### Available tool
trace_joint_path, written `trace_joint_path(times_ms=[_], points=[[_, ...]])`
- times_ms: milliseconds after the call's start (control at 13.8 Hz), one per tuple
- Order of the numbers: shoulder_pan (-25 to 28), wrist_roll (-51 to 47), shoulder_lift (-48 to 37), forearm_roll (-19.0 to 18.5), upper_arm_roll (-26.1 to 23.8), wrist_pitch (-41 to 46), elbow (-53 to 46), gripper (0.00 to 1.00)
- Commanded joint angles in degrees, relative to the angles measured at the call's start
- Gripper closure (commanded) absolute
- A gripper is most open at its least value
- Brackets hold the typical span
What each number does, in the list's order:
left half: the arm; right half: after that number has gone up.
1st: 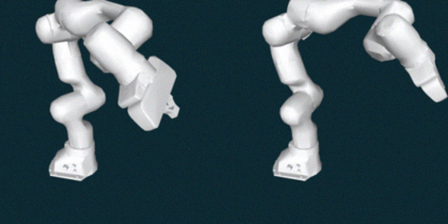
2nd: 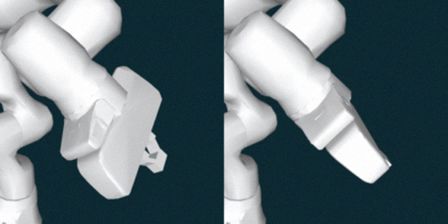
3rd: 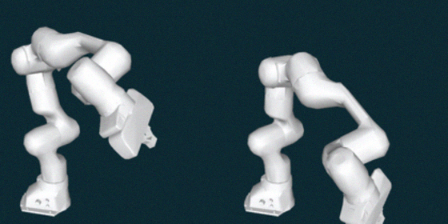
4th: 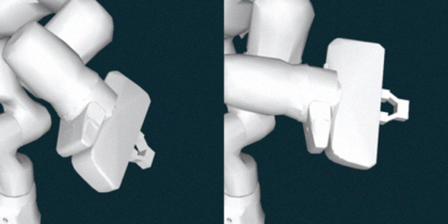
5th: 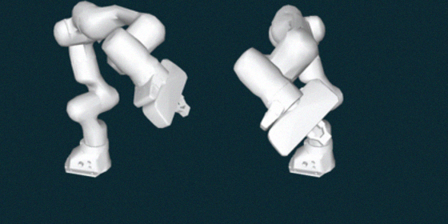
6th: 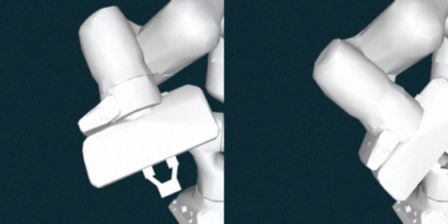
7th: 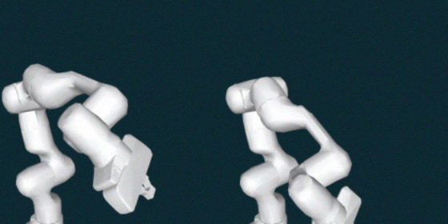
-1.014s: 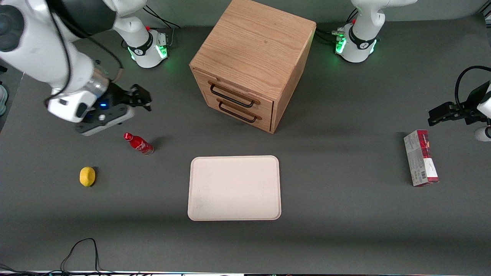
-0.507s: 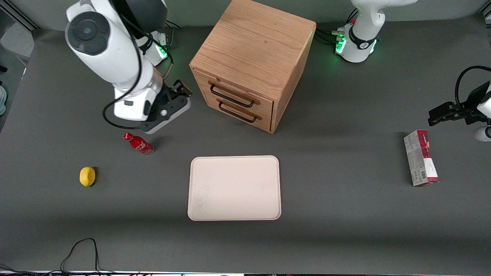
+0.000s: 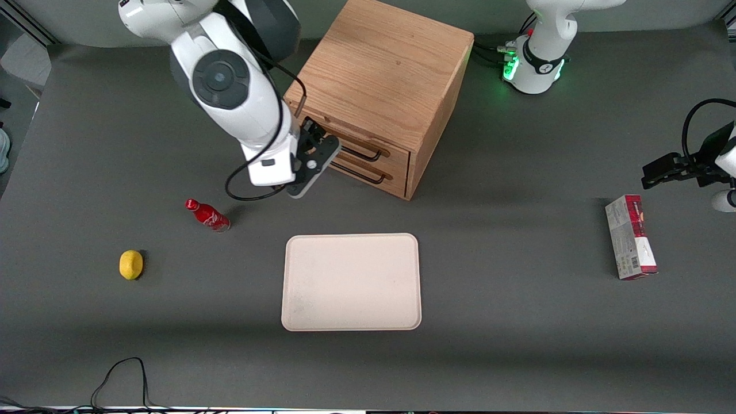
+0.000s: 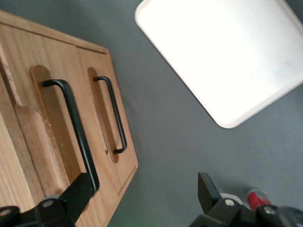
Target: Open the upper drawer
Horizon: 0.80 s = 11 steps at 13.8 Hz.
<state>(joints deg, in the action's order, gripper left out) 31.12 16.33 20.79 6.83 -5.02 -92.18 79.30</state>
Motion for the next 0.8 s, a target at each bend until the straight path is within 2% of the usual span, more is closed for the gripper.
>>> trace_joint_path(times_ms=[0, 435, 725], points=[[0.0, 2.5, 3.2, 2.5, -1.0, 0.7, -2.7, 0.0], [0.1, 2.7, 4.5, 4.7, -3.2, 1.4, -1.3, 0.0], [1.1, 3.9, 4.5, 4.7, -3.2, 1.3, 0.9, 0.0]])
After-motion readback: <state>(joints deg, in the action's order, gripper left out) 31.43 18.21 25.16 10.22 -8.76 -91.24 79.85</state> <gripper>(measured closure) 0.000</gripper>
